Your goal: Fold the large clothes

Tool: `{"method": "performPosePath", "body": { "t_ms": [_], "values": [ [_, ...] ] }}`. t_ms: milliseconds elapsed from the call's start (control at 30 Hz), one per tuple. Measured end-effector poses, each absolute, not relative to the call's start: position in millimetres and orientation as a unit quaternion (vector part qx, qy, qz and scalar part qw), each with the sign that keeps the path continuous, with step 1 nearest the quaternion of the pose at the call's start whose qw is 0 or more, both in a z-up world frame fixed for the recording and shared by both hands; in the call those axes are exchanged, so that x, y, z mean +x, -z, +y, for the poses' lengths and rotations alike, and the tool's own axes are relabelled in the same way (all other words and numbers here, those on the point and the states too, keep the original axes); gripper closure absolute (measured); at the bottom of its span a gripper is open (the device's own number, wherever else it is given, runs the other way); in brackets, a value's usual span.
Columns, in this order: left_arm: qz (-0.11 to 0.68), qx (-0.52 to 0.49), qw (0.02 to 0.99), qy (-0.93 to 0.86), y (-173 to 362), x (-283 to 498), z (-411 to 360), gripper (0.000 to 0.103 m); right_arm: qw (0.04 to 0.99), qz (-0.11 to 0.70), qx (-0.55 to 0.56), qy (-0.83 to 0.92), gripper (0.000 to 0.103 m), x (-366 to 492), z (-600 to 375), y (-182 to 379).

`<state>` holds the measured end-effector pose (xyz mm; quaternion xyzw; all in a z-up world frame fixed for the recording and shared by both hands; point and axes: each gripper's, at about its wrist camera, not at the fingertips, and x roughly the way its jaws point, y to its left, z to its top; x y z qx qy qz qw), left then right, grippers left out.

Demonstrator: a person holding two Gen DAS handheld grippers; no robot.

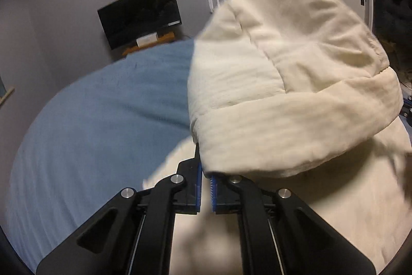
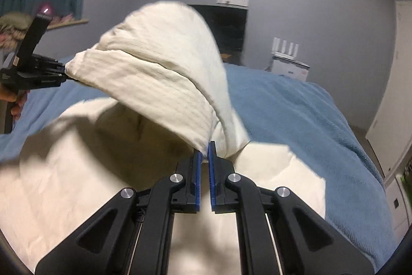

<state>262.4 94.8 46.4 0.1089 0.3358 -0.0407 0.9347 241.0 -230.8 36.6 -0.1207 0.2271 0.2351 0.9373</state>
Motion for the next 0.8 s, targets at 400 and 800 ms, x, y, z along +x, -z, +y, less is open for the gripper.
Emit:
{"method": "performPosePath", "body": {
  "t_ms": [400, 800],
  "values": [
    [0.376, 0.123, 0.918, 0.024, 23.9, 275.6, 103.6, 0.092, 0.904, 0.311, -0.182, -0.231, 0.1, 275.0, -199.9, 17.7],
    [0.327, 0.113, 0.933, 0.1, -28.7, 234.8, 93.7, 0.013, 0.917, 0.28, -0.166, -0.23, 0.1, 285.1, -202.0, 5.8]
  ]
}}
